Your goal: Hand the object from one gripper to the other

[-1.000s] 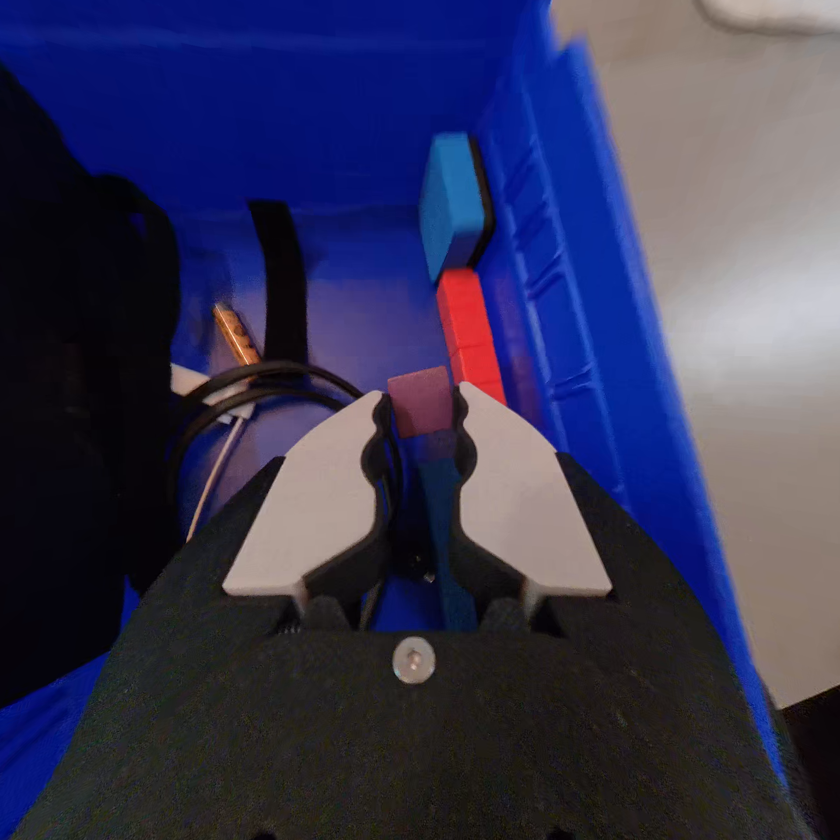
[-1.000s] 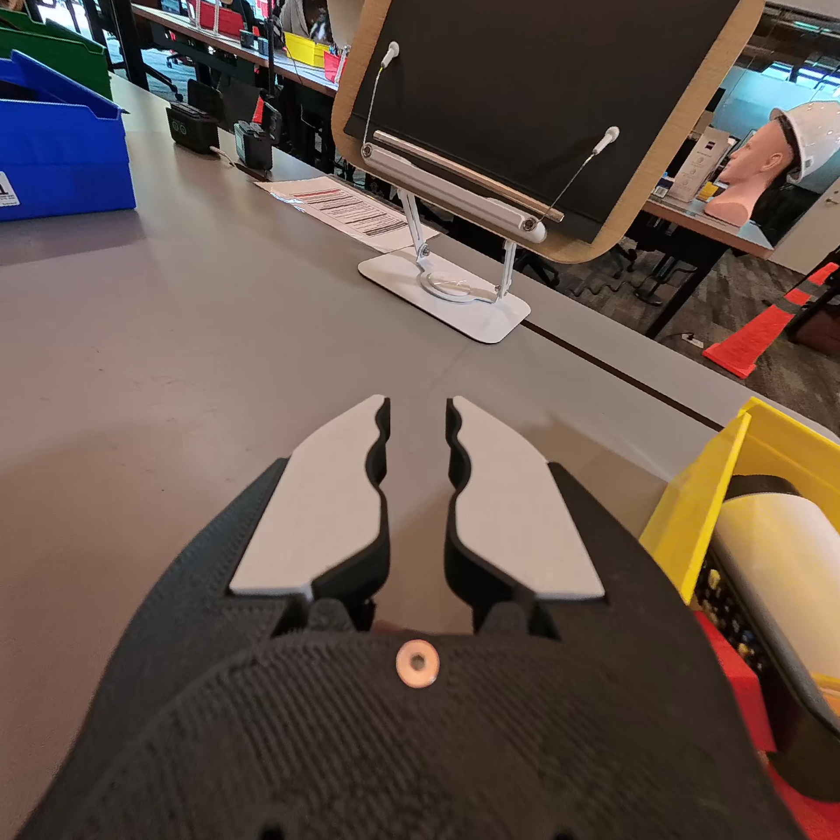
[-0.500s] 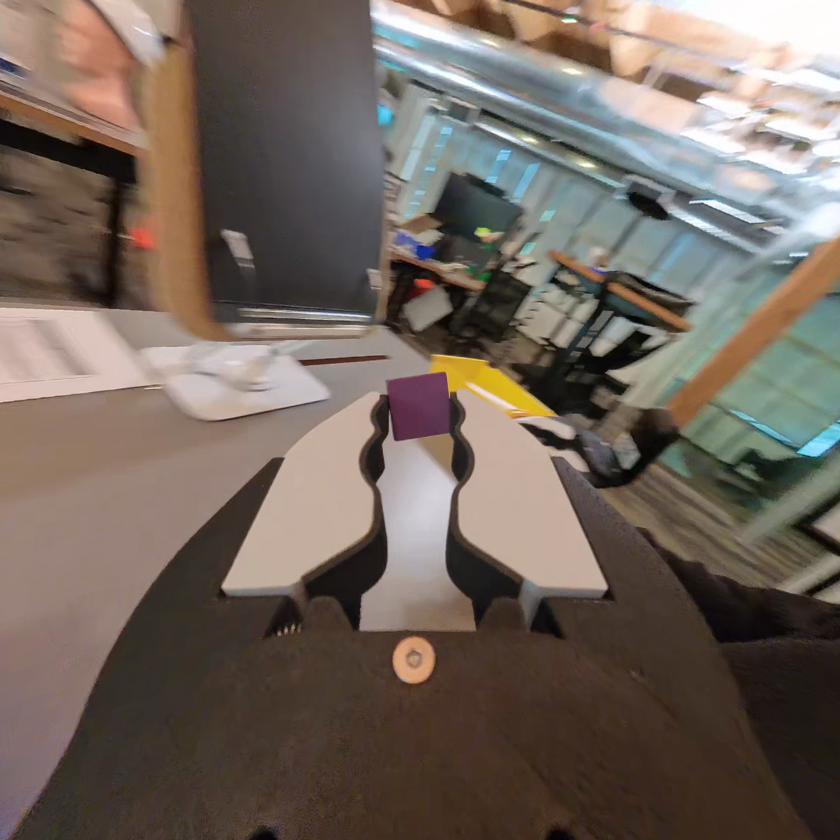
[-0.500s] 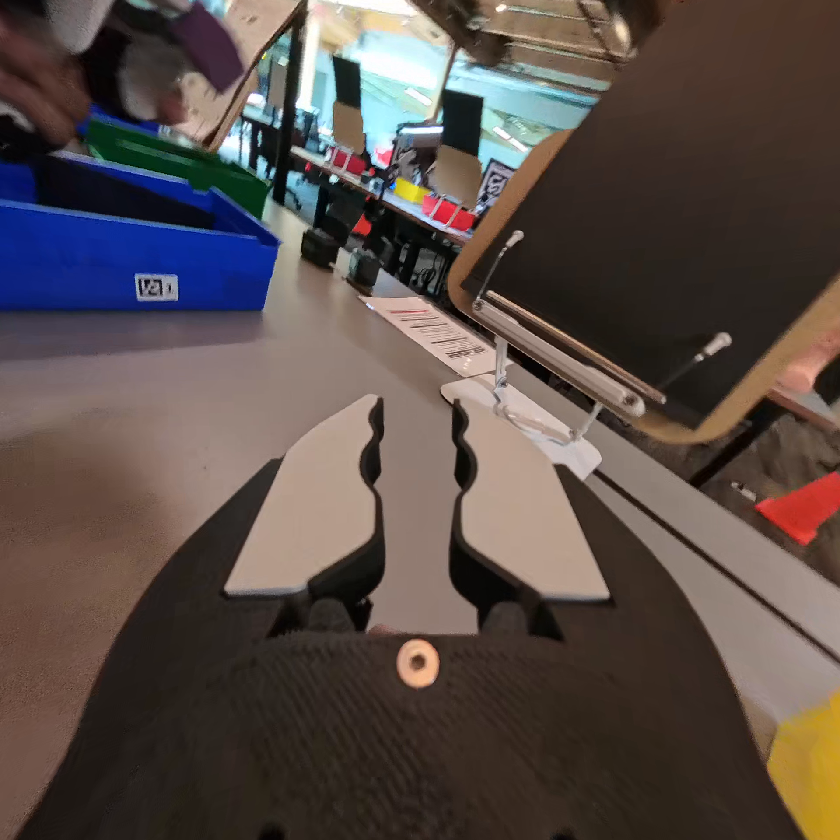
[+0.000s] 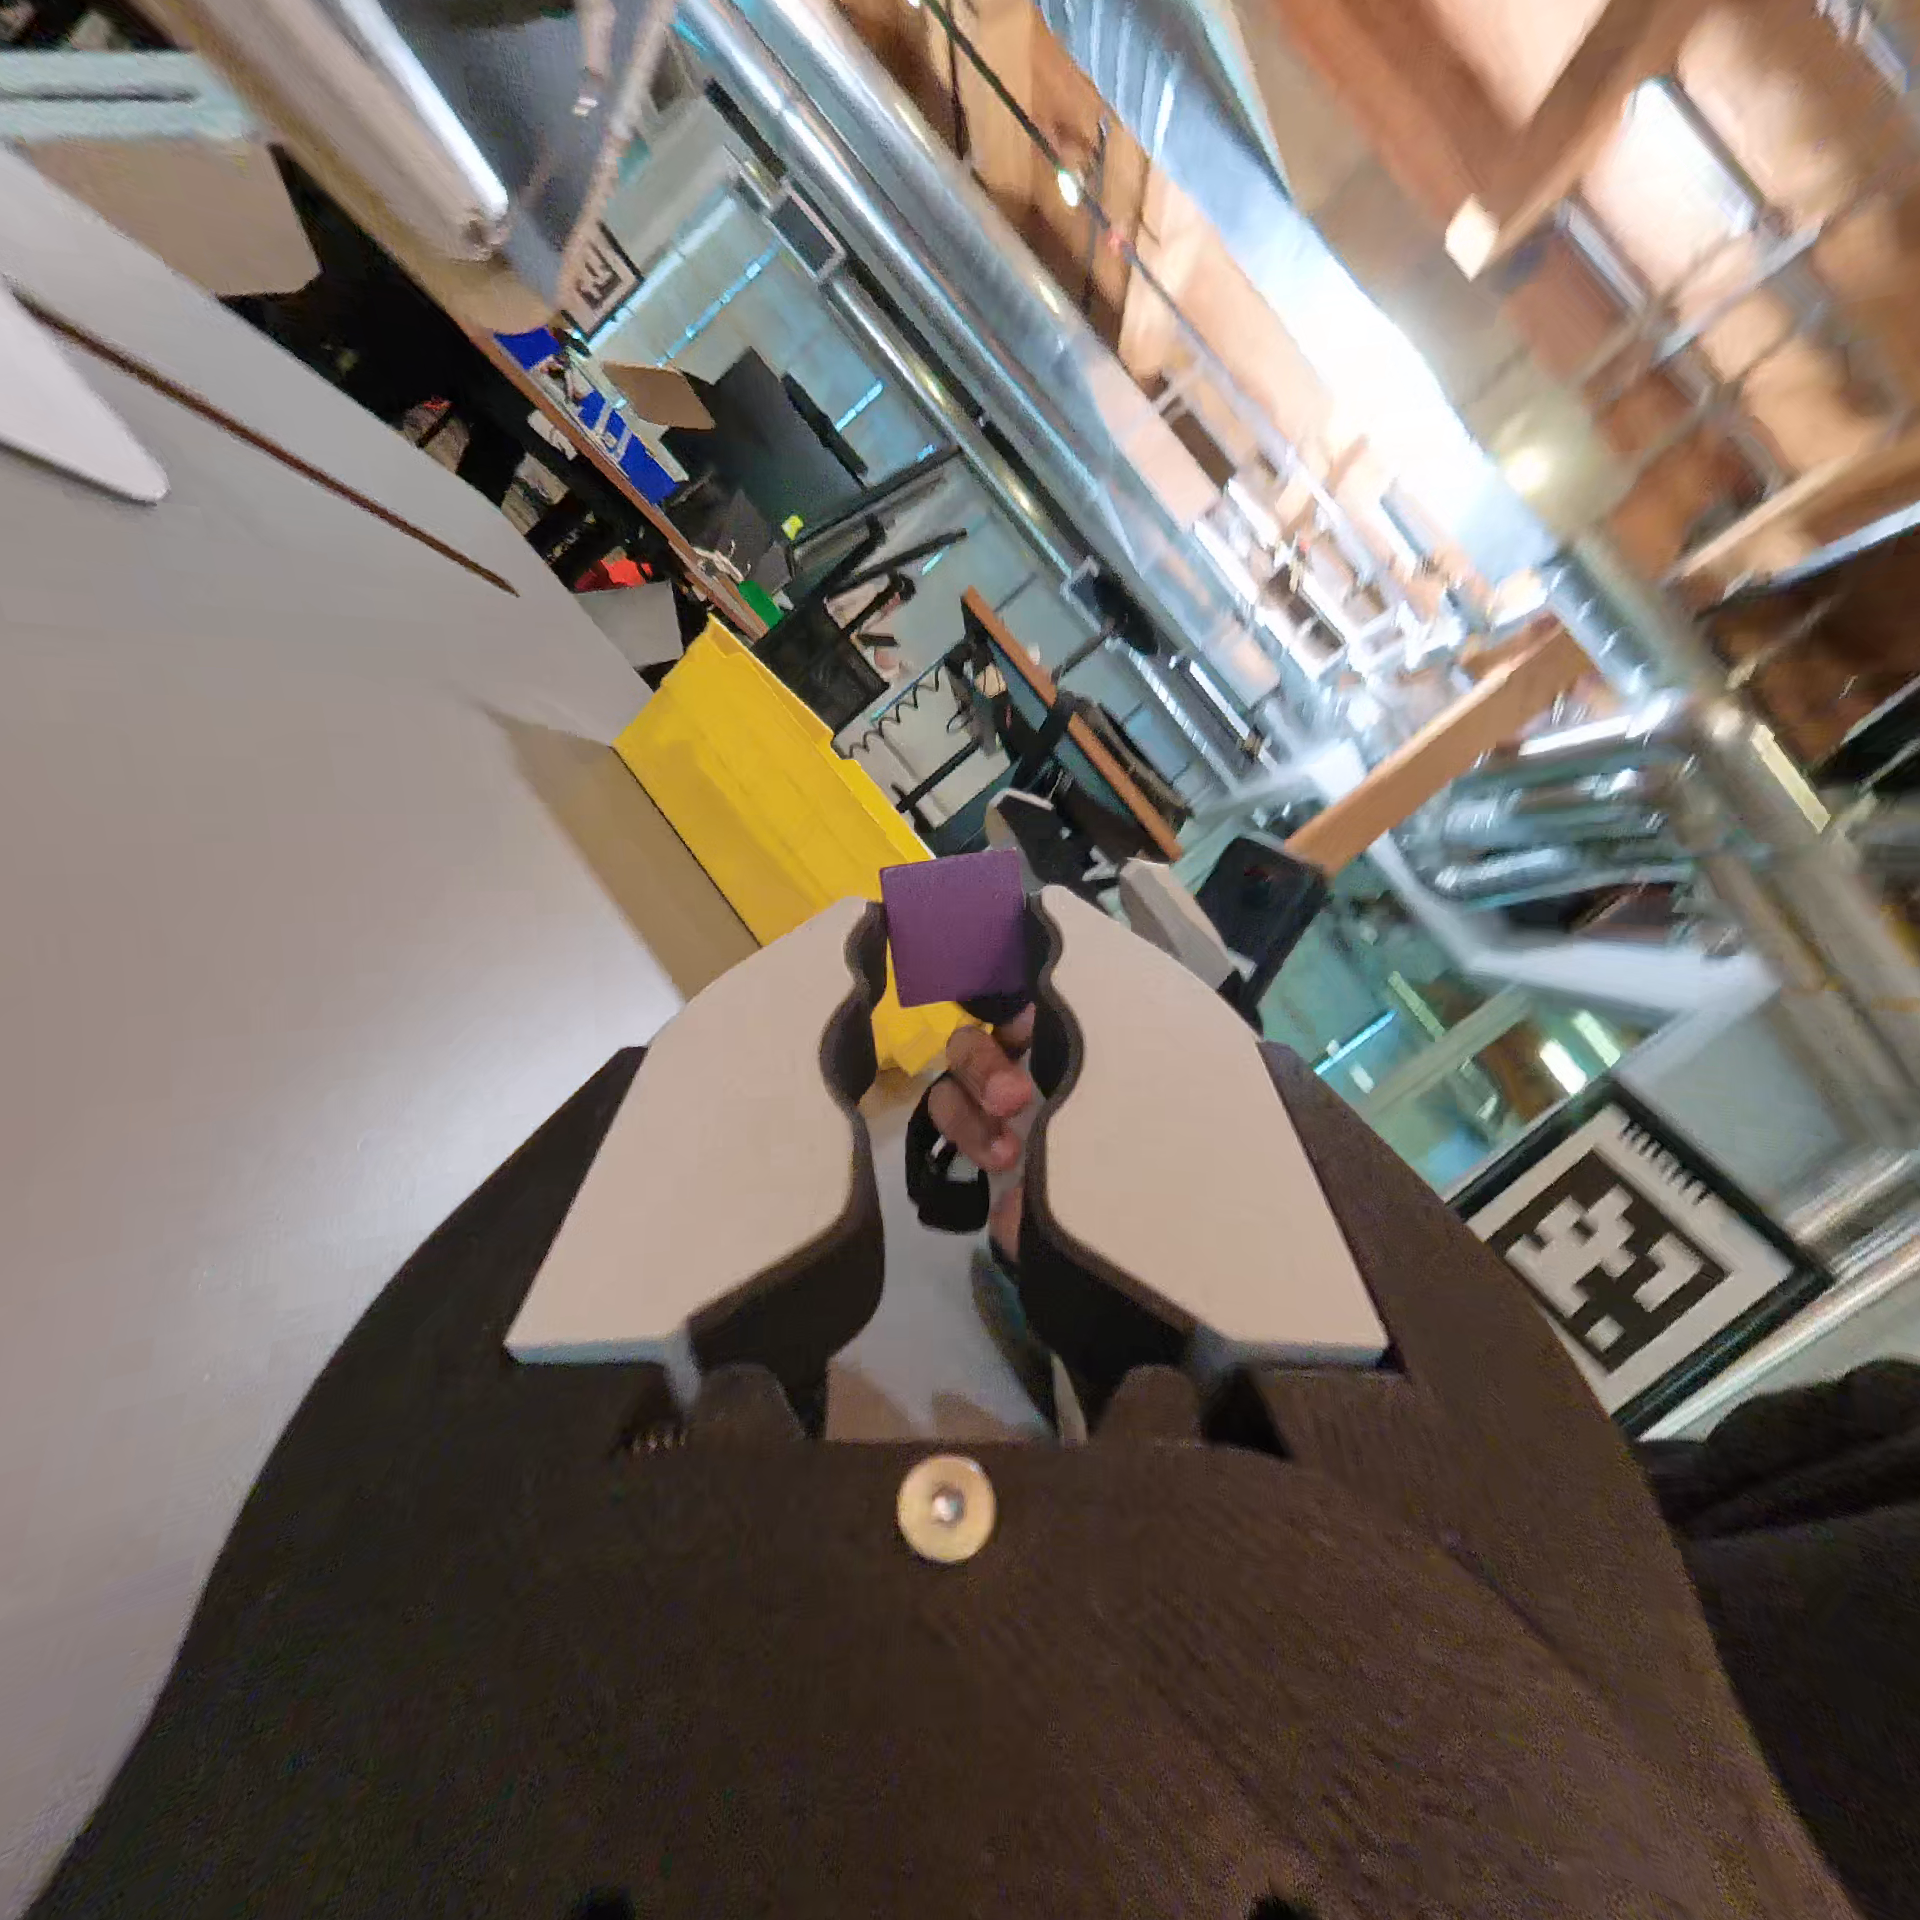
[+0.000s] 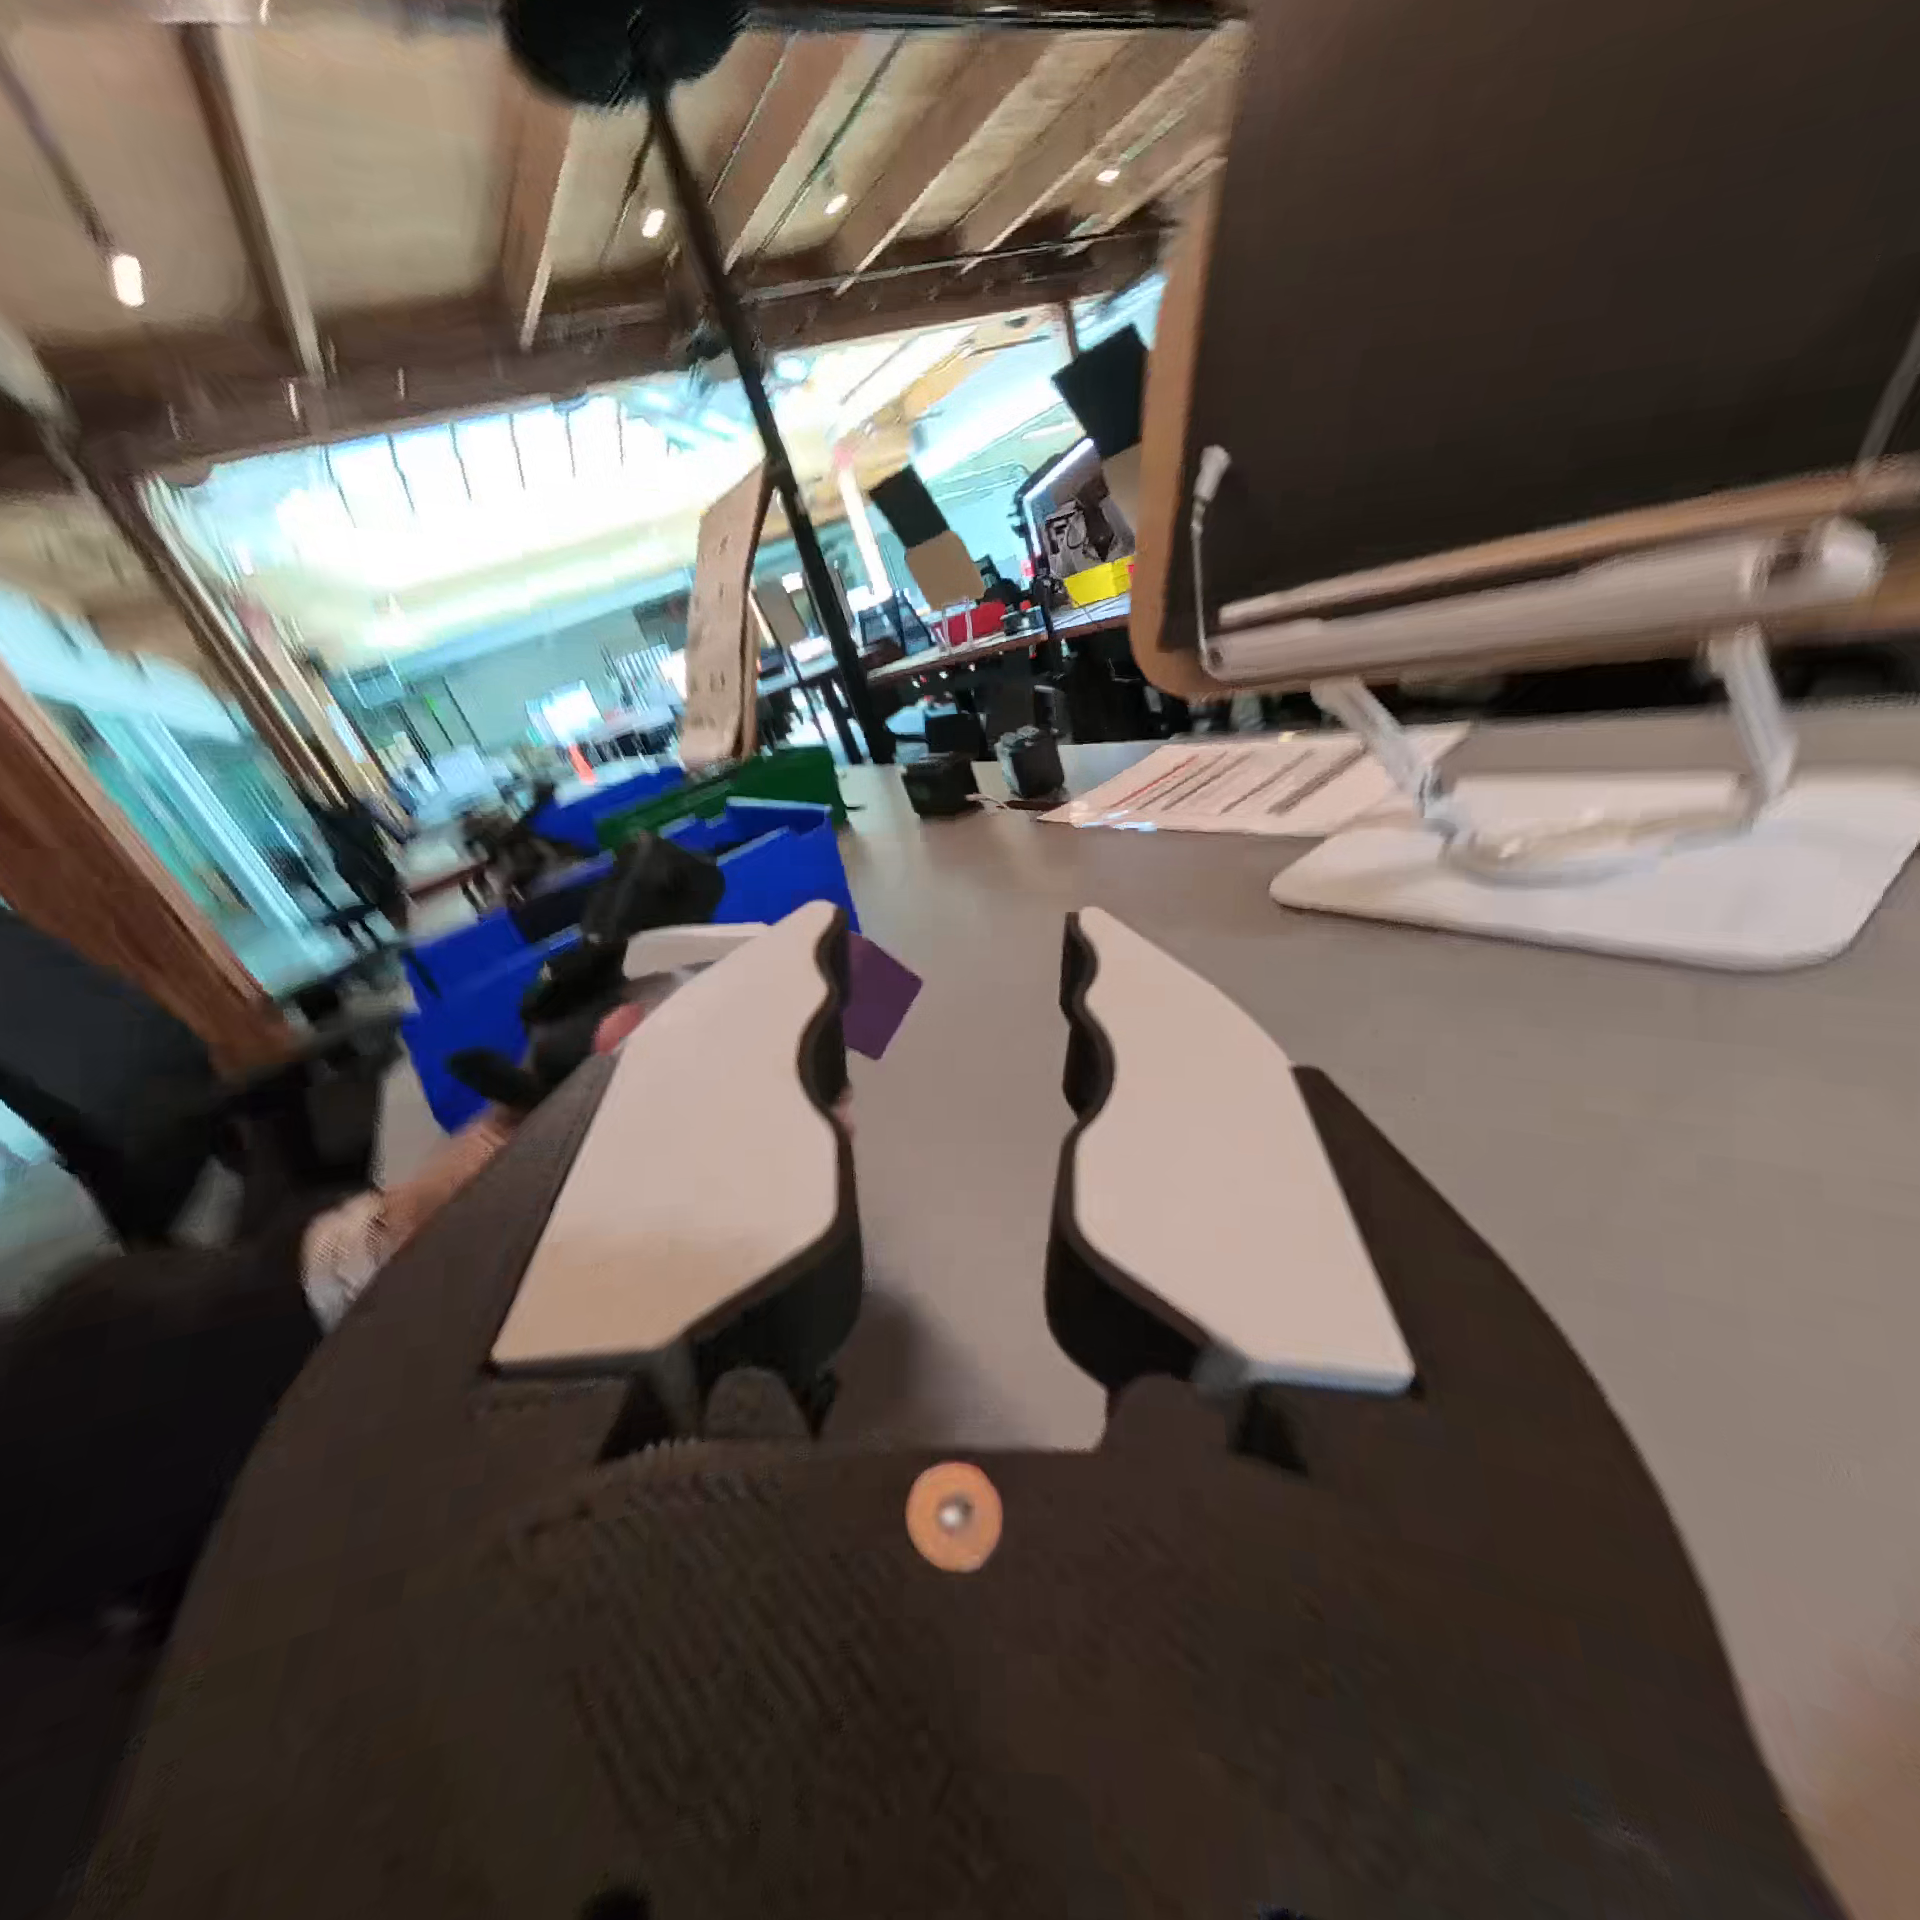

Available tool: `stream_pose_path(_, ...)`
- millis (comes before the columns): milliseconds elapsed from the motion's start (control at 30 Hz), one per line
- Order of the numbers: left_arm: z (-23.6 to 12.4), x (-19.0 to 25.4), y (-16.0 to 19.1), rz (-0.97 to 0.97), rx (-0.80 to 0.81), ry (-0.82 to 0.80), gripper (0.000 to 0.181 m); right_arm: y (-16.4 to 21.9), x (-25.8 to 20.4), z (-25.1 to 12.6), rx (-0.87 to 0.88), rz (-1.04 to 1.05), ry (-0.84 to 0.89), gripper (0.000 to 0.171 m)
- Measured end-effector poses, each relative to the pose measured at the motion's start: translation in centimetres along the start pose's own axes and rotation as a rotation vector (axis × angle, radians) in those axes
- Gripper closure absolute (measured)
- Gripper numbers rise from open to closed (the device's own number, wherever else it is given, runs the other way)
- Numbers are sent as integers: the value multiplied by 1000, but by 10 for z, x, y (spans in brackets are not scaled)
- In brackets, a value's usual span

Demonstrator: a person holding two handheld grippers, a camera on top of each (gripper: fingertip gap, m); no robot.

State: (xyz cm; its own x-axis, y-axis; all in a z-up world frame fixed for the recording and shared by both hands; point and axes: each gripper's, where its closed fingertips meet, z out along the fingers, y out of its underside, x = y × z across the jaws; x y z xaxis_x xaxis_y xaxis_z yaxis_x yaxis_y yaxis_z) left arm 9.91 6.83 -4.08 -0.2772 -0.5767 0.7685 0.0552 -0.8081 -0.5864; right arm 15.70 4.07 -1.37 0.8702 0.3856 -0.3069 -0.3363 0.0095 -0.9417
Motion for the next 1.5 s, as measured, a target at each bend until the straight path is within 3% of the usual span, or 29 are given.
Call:
stream_pose_path(167,-6,0,-4,-34,41,59,155,8,5,0,59,422,-88,131)
stream_pose_path(533,1,34,12,177,-86,158,156,33,-38,11,-167,559,-351,132)
stream_pose_path(833,3,35,20,158,-96,191,156,37,-55,13,-201,536,-433,145)
stream_pose_path(1200,5,33,21,174,-102,164,150,34,-52,11,-203,455,-398,145)
stream_pose_path(1333,4,20,16,202,-98,59,131,29,-30,8,-176,361,-244,145)
stream_pose_path(1500,4,0,24,162,-165,-41,136,32,-1,1,-269,-2,35,145)
